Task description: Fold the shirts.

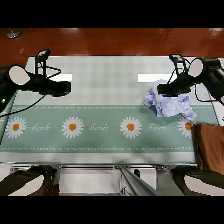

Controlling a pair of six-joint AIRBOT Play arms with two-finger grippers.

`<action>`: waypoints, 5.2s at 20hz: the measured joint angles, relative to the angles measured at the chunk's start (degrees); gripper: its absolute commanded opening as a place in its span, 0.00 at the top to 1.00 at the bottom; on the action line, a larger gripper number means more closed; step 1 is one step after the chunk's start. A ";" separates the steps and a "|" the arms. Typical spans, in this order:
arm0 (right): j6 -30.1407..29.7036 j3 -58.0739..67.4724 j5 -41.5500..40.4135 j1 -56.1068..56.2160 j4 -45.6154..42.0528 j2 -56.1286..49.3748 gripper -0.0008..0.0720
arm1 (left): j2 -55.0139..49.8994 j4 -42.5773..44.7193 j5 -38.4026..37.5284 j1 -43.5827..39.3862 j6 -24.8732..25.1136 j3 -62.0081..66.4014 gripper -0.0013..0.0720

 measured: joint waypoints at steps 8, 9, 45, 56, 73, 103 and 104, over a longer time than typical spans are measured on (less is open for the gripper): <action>0.00 0.00 0.00 0.00 0.00 0.00 0.96 | 0.00 -0.02 0.00 0.00 0.00 0.00 0.96; 0.00 0.00 0.00 0.00 0.00 0.00 0.96 | 0.00 0.00 0.00 0.00 0.00 0.00 0.96; -5.20 19.26 0.39 -8.26 5.22 4.81 0.96 | 16.09 7.82 -1.75 3.43 4.59 -2.78 0.03; -12.13 43.95 0.37 10.01 5.27 15.65 0.96 | 36.52 -4.79 -2.69 3.54 2.34 -20.11 0.03; -6.16 24.65 -5.55 31.47 28.63 -17.64 0.14 | 27.30 -6.03 -0.35 3.56 1.40 -20.98 0.03; -3.32 -32.46 -21.59 24.17 48.02 5.11 0.61 | 5.27 -8.48 -2.71 -7.50 10.84 -17.51 0.96; -3.78 -30.91 -21.59 24.92 48.50 3.02 0.95 | 5.29 -9.55 -2.10 -7.45 11.06 -17.44 0.96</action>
